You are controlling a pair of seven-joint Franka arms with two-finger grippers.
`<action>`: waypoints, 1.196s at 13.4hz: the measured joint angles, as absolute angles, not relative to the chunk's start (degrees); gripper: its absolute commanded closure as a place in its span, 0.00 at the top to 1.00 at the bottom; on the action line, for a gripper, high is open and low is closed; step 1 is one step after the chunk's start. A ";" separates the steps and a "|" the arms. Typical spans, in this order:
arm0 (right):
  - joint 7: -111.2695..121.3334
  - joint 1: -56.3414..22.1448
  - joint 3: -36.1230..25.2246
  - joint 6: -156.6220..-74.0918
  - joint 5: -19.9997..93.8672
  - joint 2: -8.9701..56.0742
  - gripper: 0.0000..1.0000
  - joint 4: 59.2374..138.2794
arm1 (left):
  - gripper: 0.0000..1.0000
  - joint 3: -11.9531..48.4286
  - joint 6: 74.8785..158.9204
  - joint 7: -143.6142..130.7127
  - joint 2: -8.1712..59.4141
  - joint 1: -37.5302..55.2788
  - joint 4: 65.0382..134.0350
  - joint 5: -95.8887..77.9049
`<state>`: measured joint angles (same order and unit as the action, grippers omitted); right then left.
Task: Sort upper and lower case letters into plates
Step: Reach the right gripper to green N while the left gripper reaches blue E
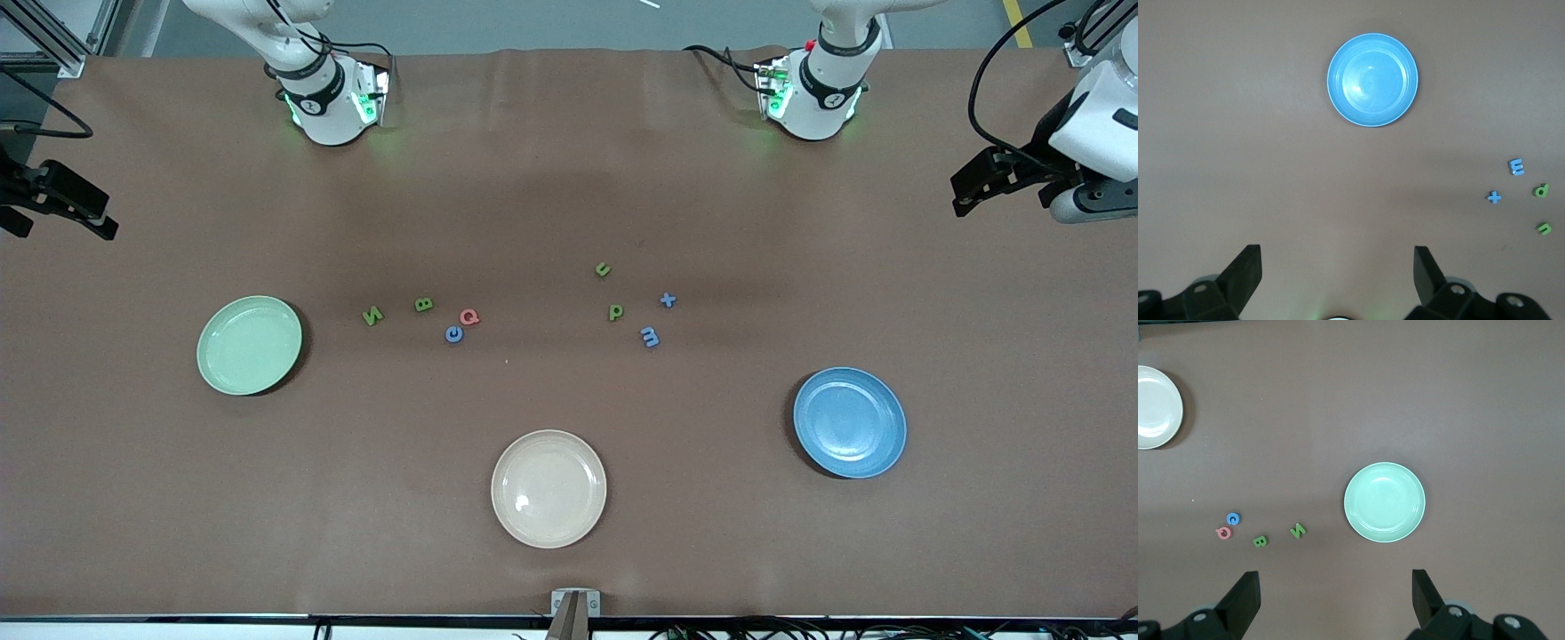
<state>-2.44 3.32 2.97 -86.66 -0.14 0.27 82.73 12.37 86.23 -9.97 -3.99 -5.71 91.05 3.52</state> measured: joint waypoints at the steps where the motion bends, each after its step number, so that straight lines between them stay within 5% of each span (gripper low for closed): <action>1: -2.44 3.32 2.97 -86.66 -0.14 0.27 1.00 82.73 | 1.00 12.37 86.23 -9.97 -3.99 -5.70 90.91 3.52; 9: -2.46 2.70 3.52 -86.36 0.16 2.45 1.00 82.78 | 1.00 12.92 87.18 -9.88 1.19 -3.42 89.38 3.29; 16: -1.78 -6.55 4.13 -86.46 0.28 10.06 1.00 85.65 | 1.00 14.13 104.33 -25.10 12.87 8.87 94.21 3.22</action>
<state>-1.78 -6.55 4.13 -86.46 0.28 10.06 85.65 14.13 104.33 -25.10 12.87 8.87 94.21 3.22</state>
